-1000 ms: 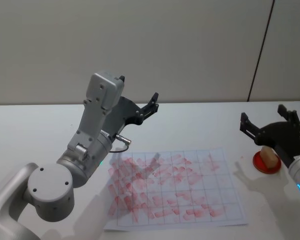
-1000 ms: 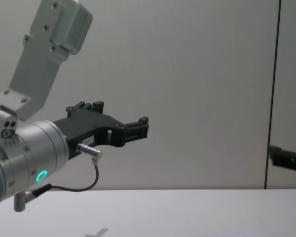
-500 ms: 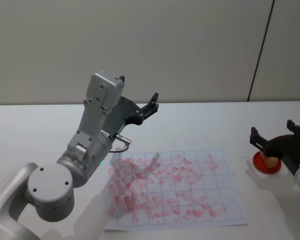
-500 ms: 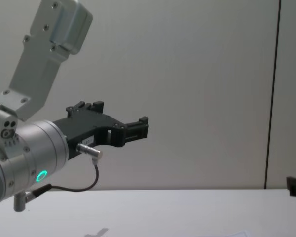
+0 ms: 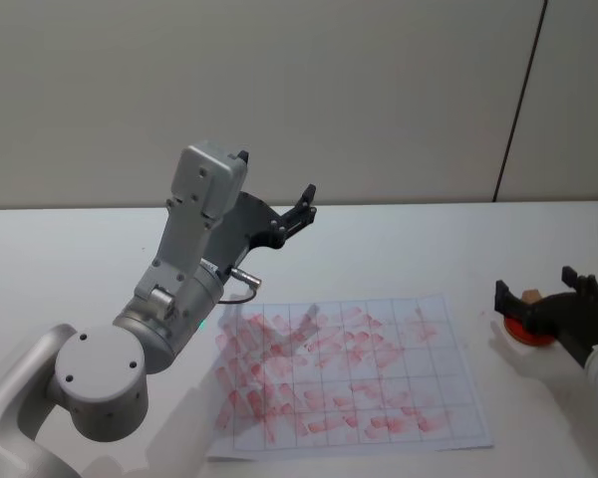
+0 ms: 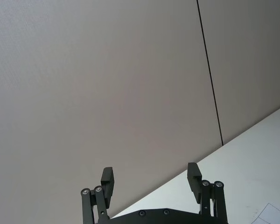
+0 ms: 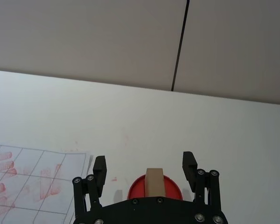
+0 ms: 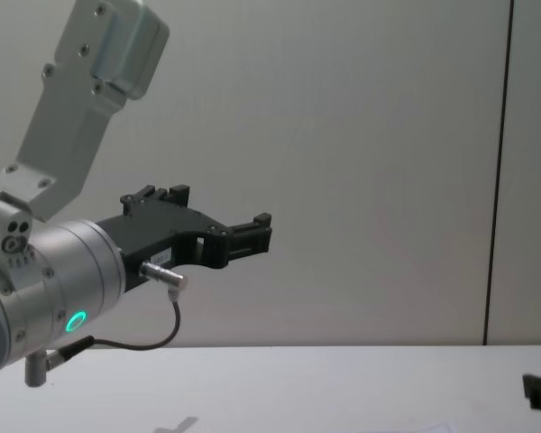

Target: Use the one hand to pick up the stamp and affix it onto the A4 paper.

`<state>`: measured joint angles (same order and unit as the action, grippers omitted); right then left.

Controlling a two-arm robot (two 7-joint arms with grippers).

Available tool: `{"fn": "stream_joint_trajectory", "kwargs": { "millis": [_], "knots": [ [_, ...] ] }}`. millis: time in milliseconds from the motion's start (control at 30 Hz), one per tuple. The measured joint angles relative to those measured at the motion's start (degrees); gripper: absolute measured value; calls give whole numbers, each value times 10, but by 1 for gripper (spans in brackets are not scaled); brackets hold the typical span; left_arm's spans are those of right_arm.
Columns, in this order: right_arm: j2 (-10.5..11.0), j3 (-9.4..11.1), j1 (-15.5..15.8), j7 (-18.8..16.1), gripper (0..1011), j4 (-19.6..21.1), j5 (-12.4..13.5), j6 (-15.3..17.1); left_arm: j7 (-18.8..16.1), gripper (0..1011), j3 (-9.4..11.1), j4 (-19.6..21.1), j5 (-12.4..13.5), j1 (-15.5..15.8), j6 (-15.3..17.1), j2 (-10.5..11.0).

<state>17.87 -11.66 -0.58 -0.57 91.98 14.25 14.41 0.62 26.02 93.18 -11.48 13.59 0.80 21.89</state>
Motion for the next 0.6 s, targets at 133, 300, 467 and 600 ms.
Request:
{"fn": "stream_joint_trajectory", "kwargs": {
  "millis": [133, 300, 467, 600],
  "knots": [
    [0, 2, -3, -11, 1001, -17, 5, 2, 0, 1001, 0, 0, 0, 0, 0, 0],
    [1, 5, -4, -16, 1001, -27, 10, 3, 0, 1001, 0, 0, 0, 0, 0, 0],
    [3, 9, -3, -20, 941, -34, 15, 3, 0, 1001, 0, 0, 0, 0, 0, 0],
    [5, 12, -1, -23, 843, -37, 18, 2, 0, 1001, 0, 0, 0, 0, 0, 0]
  ]
}}
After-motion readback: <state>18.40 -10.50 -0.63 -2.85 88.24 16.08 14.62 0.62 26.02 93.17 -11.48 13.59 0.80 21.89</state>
